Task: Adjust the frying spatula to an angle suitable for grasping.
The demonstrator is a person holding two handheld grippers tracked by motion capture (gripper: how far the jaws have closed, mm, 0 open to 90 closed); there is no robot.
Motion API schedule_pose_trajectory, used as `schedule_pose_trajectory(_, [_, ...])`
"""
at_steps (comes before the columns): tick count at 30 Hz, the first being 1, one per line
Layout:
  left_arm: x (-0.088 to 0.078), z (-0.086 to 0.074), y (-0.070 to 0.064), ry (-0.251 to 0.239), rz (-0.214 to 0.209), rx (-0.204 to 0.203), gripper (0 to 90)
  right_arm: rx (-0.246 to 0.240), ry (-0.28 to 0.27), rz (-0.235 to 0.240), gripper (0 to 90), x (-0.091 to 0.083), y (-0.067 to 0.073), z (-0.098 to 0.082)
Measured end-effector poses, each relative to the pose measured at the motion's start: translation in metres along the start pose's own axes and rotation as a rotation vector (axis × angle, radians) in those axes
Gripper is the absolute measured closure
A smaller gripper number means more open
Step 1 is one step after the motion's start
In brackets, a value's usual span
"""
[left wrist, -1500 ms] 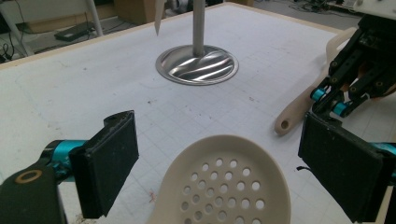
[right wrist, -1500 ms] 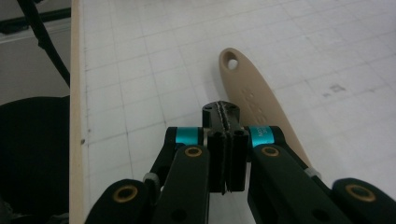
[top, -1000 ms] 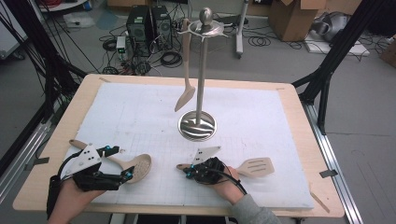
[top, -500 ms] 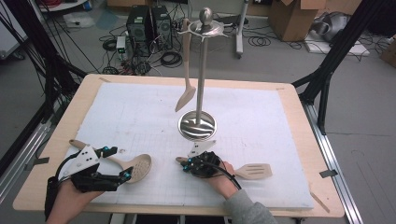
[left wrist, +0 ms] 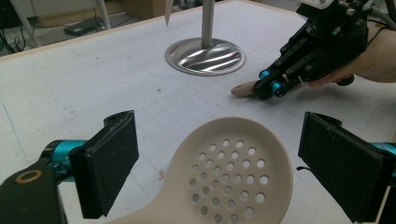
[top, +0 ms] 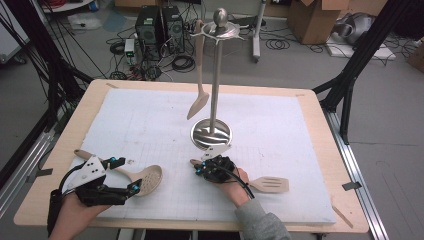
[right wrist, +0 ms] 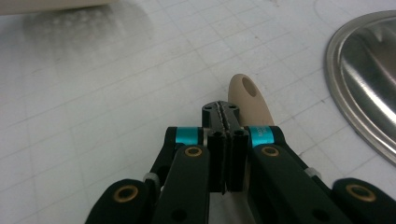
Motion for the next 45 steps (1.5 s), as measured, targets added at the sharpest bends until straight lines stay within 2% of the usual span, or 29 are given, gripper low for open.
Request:
schedule_pose_trajectory(14, [-0.001,0.000,0.000,-0.007,0.000,-0.006,12.4,0.035,-0.005,-0.067,90.0,0.003,-0.014,-0.002])
schedule_pose_trajectory(17, [-0.001,0.000,0.000,-0.006,-0.002,-0.003,12.4,0.052,-0.006,-0.061,89.9,0.002,-0.014,-0.002])
schedule_pose_trajectory(20, [0.000,0.000,0.000,-0.002,-0.005,-0.003,12.4,0.072,-0.055,-0.055,89.9,-0.009,-0.016,0.000])
schedule_pose_trajectory(24, [0.002,-0.002,0.000,0.007,-0.002,-0.003,12.4,0.064,-0.028,-0.075,89.9,-0.020,-0.019,-0.001])
schedule_pose_trajectory(25, [0.003,-0.002,-0.001,0.006,-0.002,-0.001,12.4,0.074,-0.024,-0.077,89.9,-0.022,-0.020,-0.002])
schedule_pose_trajectory(29, [0.002,-0.001,-0.002,0.007,-0.008,0.001,12.4,0.102,-0.010,-0.082,89.8,-0.021,-0.025,-0.005])
schedule_pose_trajectory(32, [0.002,-0.001,-0.001,0.006,-0.007,0.001,12.4,0.086,0.001,-0.092,89.8,-0.021,-0.023,-0.004])
schedule_pose_trajectory(35, [0.003,-0.002,0.001,0.010,-0.005,-0.002,12.4,0.082,0.012,-0.073,89.8,-0.019,-0.020,-0.004])
schedule_pose_trajectory(38, [0.004,-0.002,0.000,0.012,-0.007,-0.002,12.4,0.070,0.015,-0.080,89.8,-0.018,-0.019,-0.003])
schedule_pose_trajectory(45, [0.006,-0.003,-0.001,0.014,-0.012,-0.002,12.4,0.069,0.023,-0.063,89.8,-0.017,-0.017,-0.003])
Point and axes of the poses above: each handheld gripper's, and its own axes: x roughly forward along the jaws, z roughly out of its top, y roughly to its left, the point moved 3 cm from there along x, roughly forward along the jaws, and after that the axes turned 13 degrees about -x, right-handed, at the moved point
